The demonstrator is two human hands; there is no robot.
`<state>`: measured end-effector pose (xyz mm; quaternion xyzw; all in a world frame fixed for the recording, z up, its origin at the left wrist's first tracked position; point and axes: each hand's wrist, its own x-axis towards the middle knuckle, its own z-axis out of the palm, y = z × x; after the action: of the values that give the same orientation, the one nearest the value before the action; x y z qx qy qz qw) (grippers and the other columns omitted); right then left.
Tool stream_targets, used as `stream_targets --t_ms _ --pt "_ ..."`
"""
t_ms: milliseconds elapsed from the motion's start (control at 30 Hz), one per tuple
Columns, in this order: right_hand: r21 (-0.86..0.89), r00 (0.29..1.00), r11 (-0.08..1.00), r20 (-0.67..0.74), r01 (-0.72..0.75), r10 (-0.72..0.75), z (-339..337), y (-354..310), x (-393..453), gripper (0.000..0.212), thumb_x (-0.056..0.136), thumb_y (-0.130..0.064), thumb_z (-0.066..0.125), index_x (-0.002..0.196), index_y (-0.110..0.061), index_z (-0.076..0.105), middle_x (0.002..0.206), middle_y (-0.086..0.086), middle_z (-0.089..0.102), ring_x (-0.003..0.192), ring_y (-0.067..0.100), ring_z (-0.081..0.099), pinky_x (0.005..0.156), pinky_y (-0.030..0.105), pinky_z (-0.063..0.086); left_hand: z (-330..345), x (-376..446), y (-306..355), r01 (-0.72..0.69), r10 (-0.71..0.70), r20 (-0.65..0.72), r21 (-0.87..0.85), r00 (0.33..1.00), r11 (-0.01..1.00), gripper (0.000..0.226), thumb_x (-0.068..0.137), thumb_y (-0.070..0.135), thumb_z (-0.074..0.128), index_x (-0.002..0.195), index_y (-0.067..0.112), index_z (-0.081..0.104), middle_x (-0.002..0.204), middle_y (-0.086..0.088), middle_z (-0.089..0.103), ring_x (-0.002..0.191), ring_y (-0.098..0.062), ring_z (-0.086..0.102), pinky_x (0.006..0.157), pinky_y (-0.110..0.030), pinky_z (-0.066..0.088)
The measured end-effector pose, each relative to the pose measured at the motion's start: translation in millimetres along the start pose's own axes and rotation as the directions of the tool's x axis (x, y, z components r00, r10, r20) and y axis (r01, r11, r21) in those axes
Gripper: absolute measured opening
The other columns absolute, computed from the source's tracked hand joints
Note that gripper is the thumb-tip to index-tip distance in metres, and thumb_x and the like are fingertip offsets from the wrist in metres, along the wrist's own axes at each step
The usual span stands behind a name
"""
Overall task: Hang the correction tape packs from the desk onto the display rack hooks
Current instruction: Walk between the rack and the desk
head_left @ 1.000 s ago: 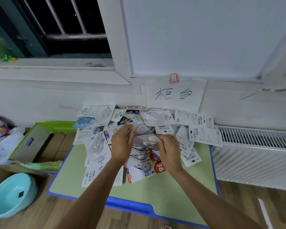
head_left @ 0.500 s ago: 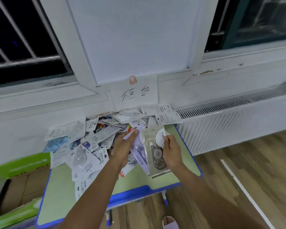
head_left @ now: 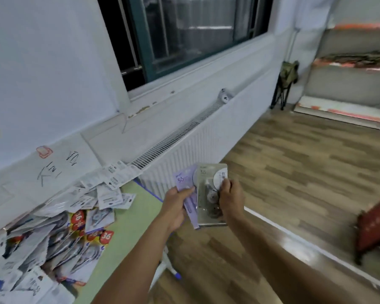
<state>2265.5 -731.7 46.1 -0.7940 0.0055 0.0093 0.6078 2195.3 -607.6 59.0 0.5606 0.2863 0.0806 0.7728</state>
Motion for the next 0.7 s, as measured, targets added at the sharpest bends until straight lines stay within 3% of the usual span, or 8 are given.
stream_targets --t_ms 67,133,267,333,467,567,700 --pt "-0.034 0.998 0.999 -0.067 0.005 -0.007 -44 10 10 0.026 0.100 -0.019 0.038 0.094 -0.002 0.057 0.082 0.005 0.055 0.076 0.022 0.048 0.058 0.028 0.023 39 0 -8 -0.009 0.008 0.060 0.020 0.998 1.000 0.019 0.091 0.013 0.062 0.094 -0.006 0.063 0.082 -0.020 0.057 0.076 -0.031 0.053 0.077 -0.042 0.046" --pt "-0.049 0.990 0.999 -0.138 -0.008 0.001 -92 22 17 0.028 0.100 -0.020 0.039 0.092 -0.001 0.058 0.083 0.008 0.058 0.078 0.024 0.052 0.062 0.029 0.026 82 -4 -19 -0.021 0.018 0.105 0.027 0.994 0.999 0.027 0.091 0.018 0.063 0.101 -0.008 0.065 0.081 -0.015 0.064 0.077 -0.024 0.059 0.075 -0.032 0.048" --pt "-0.106 0.956 0.993 -0.293 -0.041 0.008 -197 48 20 0.023 0.100 -0.022 0.040 0.083 -0.010 0.052 0.074 0.000 0.053 0.076 0.023 0.048 0.064 0.030 0.026 174 -26 -48 -0.016 0.004 0.272 0.044 0.962 0.999 0.031 0.090 0.019 0.061 0.110 -0.004 0.064 0.112 -0.026 0.066 0.108 -0.041 0.061 0.098 -0.053 0.047" --pt "-0.129 0.934 0.990 -0.359 -0.049 -0.001 -252 61 20 0.022 0.099 -0.023 0.040 0.084 -0.011 0.052 0.083 0.009 0.059 0.078 0.027 0.051 0.065 0.033 0.029 221 -42 -66 -0.001 -0.022 0.333 0.070 0.943 0.998 0.037 0.087 0.023 0.064 0.111 -0.005 0.063 0.111 -0.026 0.067 0.107 -0.043 0.062 0.095 -0.056 0.048" --pt "-0.206 0.849 0.973 -0.528 -0.102 -0.023 -360 88 17 0.022 0.099 -0.023 0.044 0.090 -0.008 0.056 0.090 0.020 0.065 0.084 0.037 0.056 0.062 0.034 0.022 314 -71 -106 -0.015 -0.050 0.371 0.170 0.927 0.985 0.041 0.086 0.029 0.068 0.108 -0.005 0.063 0.108 -0.021 0.069 0.106 -0.038 0.063 0.095 -0.052 0.049" --pt "-0.202 0.797 0.970 -0.603 -0.134 -0.015 -433 105 12 0.022 0.099 -0.024 0.043 0.092 -0.008 0.056 0.093 0.020 0.066 0.090 0.038 0.058 0.068 0.036 0.031 384 -93 -133 -0.014 -0.079 0.451 0.199 0.889 0.980 0.033 0.086 0.029 0.068 0.102 0.000 0.065 0.100 -0.015 0.070 0.095 -0.029 0.064 0.087 -0.044 0.052" --pt "-0.174 0.717 0.968 -0.697 -0.180 0.008 -518 127 4 0.019 0.099 -0.025 0.041 0.085 -0.016 0.051 0.087 0.011 0.063 0.088 0.034 0.055 0.066 0.032 0.023 468 -118 -163 -0.031 -0.114 0.548 0.248 0.829 0.968 0.020 0.086 0.029 0.069 0.089 0.009 0.066 0.093 -0.007 0.071 0.092 -0.025 0.064 0.088 -0.043 0.051"
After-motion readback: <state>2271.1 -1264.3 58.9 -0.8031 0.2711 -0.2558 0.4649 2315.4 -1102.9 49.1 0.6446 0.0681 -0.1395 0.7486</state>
